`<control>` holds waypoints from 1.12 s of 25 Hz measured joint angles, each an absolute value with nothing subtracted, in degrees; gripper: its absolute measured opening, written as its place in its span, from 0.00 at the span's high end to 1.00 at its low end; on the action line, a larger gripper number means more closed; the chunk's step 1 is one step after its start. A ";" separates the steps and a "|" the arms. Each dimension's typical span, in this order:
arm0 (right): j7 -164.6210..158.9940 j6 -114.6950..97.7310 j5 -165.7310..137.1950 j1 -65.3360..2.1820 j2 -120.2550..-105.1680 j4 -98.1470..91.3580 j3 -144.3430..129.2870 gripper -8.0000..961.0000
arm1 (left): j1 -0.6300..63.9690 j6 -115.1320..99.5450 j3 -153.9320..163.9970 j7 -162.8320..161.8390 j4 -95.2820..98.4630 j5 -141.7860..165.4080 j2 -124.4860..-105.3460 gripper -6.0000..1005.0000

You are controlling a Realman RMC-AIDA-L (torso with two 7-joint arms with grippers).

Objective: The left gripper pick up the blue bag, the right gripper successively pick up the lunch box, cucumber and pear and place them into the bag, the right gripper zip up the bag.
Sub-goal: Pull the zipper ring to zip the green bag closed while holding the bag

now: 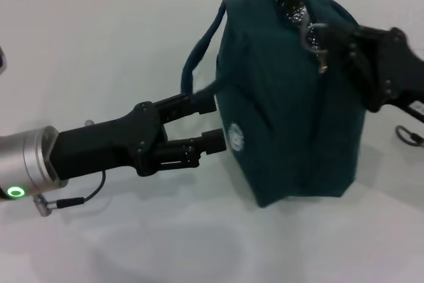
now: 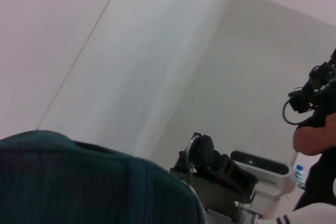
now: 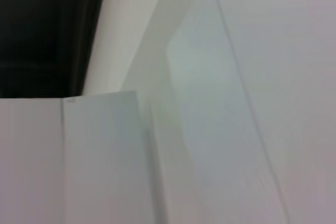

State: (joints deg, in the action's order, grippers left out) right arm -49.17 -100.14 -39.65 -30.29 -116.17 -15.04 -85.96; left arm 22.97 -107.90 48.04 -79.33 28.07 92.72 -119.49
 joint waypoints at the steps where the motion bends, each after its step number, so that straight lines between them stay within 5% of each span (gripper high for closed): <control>1: -49.54 -99.40 -39.62 -30.94 -116.18 -15.21 -86.86 0.97 | 22.78 -107.36 47.94 -78.40 27.45 92.69 -119.52 0.14; 28: -50.04 -92.87 -39.28 -35.00 -116.19 -17.12 -89.42 0.97 | 28.45 -92.73 47.99 -60.16 14.65 85.88 -120.34 0.24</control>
